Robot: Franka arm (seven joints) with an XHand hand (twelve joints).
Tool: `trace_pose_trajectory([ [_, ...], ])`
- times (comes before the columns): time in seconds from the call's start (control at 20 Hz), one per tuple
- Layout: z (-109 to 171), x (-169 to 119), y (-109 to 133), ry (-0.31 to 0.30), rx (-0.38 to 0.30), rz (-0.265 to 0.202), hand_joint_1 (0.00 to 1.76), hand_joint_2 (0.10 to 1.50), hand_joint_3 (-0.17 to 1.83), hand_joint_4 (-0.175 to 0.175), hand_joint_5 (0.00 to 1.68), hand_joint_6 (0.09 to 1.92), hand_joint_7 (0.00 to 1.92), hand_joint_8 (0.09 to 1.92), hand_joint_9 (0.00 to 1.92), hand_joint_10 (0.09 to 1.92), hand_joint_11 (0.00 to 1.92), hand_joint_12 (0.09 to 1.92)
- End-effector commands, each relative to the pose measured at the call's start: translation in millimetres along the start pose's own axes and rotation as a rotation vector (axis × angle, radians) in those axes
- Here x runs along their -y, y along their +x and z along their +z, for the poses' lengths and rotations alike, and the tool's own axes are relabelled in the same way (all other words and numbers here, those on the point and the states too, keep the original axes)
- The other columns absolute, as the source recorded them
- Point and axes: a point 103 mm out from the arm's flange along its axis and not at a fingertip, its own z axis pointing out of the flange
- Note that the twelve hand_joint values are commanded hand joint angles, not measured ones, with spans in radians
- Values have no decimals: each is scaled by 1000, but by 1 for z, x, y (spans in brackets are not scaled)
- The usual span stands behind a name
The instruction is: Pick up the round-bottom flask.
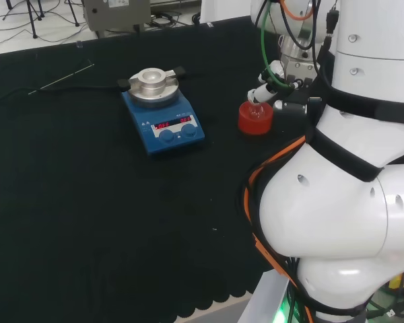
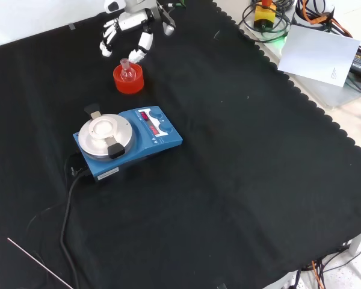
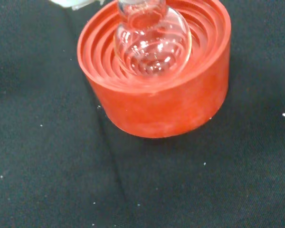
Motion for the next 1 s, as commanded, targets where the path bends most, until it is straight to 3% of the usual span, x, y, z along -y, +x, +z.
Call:
trace_pose_trajectory([
  [0.05,9,-5,-4,0,-8,0,780,718,589,-28,559,87,289,557,351,603,0,1151],
  [0.6,14,-7,-6,-7,4,-22,837,659,634,-27,571,87,292,556,357,596,0,1156],
  [1.0,22,-8,-8,-2,0,-28,850,650,659,-21,696,88,300,557,369,595,0,1158],
])
